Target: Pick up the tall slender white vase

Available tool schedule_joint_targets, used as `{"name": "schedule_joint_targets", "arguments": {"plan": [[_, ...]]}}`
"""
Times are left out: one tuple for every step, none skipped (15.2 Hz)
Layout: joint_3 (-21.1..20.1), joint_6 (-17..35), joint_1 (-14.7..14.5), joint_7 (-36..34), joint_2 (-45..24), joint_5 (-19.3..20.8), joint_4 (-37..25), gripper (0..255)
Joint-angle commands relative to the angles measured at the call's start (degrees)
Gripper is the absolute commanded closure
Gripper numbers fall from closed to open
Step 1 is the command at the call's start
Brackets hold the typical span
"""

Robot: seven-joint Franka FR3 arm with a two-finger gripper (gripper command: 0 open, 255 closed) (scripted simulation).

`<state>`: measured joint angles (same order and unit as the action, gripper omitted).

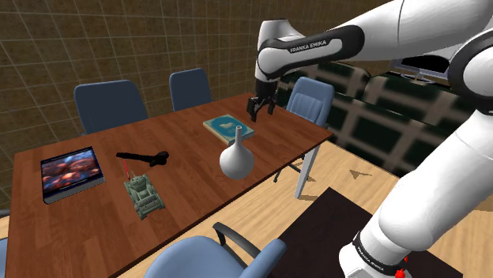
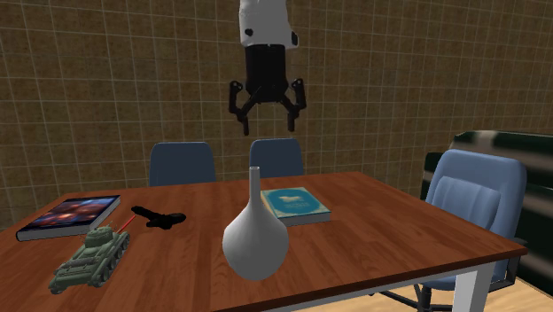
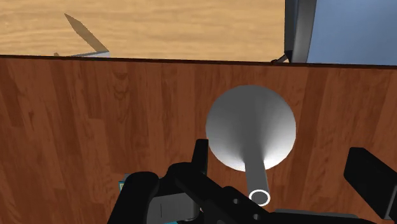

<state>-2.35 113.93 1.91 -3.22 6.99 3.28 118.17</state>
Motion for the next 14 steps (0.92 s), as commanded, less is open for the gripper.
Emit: {"name": "schedule_joint_targets", "arguments": {"plan": [[0.0, 1.1, 0.0, 0.0, -4.5, -0.4, -2.8, 0], [0.0, 1.5, 0.0, 0.1, -6.8, -0.6, -4.4, 0], [0.0, 1.8, 0.0, 0.3, -9.1, -0.8, -6.2, 0], [0.0, 2.1, 0.0, 0.4, -11.4, -1.0, -7.9, 0], [0.0, 2.3, 0.0, 0.5, -13.7, -1.2, -9.8, 0], [0.0, 2.4, 0.0, 0.6, -16.0, -1.4, -11.8, 0], [0.0, 2.4, 0.0, 0.7, -18.4, -1.6, -13.8, 0], [0.0, 2.4, 0.1, 0.8, -20.7, -1.8, -15.9, 0], [-0.1, 2.3, 0.1, 0.9, -23.1, -2.0, -18.2, 0], [-0.1, 2.1, 0.1, 1.0, -25.5, -2.2, -20.5, 0], [-0.2, 1.8, 0.1, 1.1, -27.9, -2.4, -22.9, 0], [-0.2, 2.5, 0.1, 1.1, -28.2, -2.4, -22.4, 0], [-0.1, 3.1, 0.1, 1.1, -28.4, -2.4, -22.0, 0], [-0.1, 3.8, 0.1, 1.1, -28.7, -2.4, -21.6, 0]]}}
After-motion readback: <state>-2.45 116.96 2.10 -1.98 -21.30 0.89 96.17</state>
